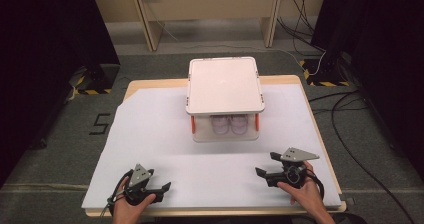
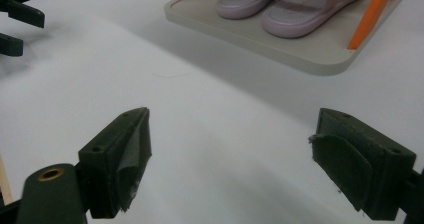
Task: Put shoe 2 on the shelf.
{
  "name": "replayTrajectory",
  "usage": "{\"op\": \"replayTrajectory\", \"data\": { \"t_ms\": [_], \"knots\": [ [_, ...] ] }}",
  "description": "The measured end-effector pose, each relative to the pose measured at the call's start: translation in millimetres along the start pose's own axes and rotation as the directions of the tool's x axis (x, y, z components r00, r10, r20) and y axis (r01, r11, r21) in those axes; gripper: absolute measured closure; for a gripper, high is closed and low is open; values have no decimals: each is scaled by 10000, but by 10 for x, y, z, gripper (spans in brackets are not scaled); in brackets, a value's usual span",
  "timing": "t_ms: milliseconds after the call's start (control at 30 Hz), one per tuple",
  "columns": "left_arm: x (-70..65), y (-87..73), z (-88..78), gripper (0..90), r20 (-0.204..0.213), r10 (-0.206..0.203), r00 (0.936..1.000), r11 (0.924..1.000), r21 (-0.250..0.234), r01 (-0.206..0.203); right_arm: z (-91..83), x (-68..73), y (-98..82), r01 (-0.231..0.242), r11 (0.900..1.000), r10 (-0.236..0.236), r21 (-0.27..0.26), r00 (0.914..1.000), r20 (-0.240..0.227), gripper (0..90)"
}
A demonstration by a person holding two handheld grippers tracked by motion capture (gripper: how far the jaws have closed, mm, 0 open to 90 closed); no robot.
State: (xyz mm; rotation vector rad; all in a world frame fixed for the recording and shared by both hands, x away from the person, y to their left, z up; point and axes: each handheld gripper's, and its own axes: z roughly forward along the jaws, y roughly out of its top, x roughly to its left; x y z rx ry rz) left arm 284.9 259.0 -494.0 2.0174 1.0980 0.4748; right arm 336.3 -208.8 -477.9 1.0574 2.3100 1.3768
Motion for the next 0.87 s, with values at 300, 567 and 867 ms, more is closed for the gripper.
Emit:
{"op": "replayTrajectory", "data": {
  "t_ms": [300, 567, 867],
  "knots": [
    [-6, 2, 3, 200, 54, 3, 10000, 10000, -14, -3, -84, 20, -102, -95, 9996, 89, 256, 9997, 236, 164],
    [-9, 4, 6, 199, 102, 55, 9999, 10000, -31, -55, -116, 46, -188, 96, 9974, -123, 717, 9993, 364, 163],
    [-11, 2, 10, 198, 119, 46, 9999, 10000, -32, -46, -94, 93, -242, 332, 9924, -371, 1188, 9988, 308, 164]
  ]
}}
